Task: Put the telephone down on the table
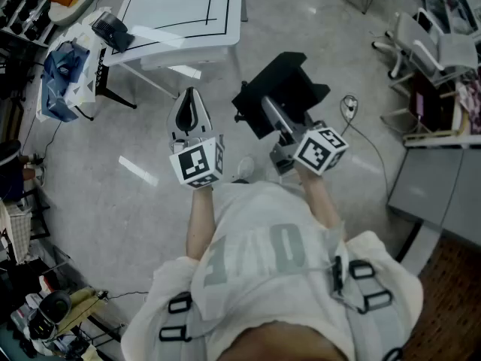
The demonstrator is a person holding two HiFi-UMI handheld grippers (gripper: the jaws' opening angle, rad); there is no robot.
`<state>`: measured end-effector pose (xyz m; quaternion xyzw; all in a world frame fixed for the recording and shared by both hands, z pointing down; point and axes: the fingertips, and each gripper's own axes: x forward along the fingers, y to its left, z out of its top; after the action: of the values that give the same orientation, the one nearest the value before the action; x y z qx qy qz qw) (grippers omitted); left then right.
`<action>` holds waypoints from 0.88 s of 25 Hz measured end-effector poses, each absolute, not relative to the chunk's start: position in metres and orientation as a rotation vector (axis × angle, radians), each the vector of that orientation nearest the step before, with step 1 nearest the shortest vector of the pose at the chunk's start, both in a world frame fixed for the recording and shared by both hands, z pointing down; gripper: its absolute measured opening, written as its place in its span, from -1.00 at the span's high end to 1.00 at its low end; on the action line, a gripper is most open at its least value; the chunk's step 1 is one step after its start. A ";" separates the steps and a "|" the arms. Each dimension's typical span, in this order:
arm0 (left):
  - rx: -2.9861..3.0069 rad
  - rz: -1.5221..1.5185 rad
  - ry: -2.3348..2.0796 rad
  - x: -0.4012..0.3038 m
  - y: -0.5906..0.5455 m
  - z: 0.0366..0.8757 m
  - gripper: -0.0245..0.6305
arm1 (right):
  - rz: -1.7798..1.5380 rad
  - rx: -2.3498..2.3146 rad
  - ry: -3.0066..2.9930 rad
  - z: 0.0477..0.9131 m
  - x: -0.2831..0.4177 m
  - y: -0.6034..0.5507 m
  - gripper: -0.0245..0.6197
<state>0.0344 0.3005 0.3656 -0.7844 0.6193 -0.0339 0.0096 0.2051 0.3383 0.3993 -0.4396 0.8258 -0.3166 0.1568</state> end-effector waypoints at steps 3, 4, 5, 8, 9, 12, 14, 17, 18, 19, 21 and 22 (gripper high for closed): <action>-2.451 -0.098 1.930 0.037 0.293 0.366 0.89 | -0.899 -1.269 2.360 0.398 0.212 0.332 0.45; -2.453 -0.097 1.931 0.037 0.291 0.366 0.89 | -0.901 -1.276 2.355 0.398 0.214 0.331 0.45; -2.457 -0.097 1.933 0.036 0.289 0.367 0.89 | -0.903 -1.284 2.349 0.398 0.216 0.329 0.45; -2.469 -0.100 1.935 0.034 0.284 0.370 0.89 | -0.912 -1.290 2.320 0.398 0.219 0.323 0.45; -2.472 -0.101 1.932 0.032 0.281 0.371 0.89 | -0.915 -1.290 2.311 0.398 0.219 0.320 0.45; -2.478 -0.102 1.931 0.024 0.276 0.372 0.89 | -0.920 -1.308 2.305 0.400 0.214 0.313 0.45; -2.479 -0.098 1.938 0.015 0.272 0.373 0.89 | -0.914 -1.322 2.309 0.400 0.209 0.309 0.45; -2.467 -0.074 1.966 -0.008 0.266 0.376 0.89 | -0.920 -1.309 2.290 0.400 0.198 0.302 0.45; -2.460 -0.063 1.978 -0.017 0.264 0.377 0.89 | -0.923 -1.305 2.281 0.400 0.195 0.300 0.45; -2.453 -0.054 1.988 -0.027 0.262 0.377 0.89 | -0.923 -1.304 2.275 0.399 0.190 0.298 0.45; -2.434 -0.039 2.000 -0.047 0.255 0.375 0.89 | -0.913 -1.314 2.278 0.399 0.182 0.293 0.45; -2.424 -0.032 2.003 -0.057 0.251 0.373 0.89 | -0.906 -1.325 2.281 0.398 0.178 0.291 0.45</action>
<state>-0.0566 0.2514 0.3732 -0.7708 0.6370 -0.0102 -0.0015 0.1782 0.2915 0.3983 -0.4678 0.8052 -0.3198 0.1750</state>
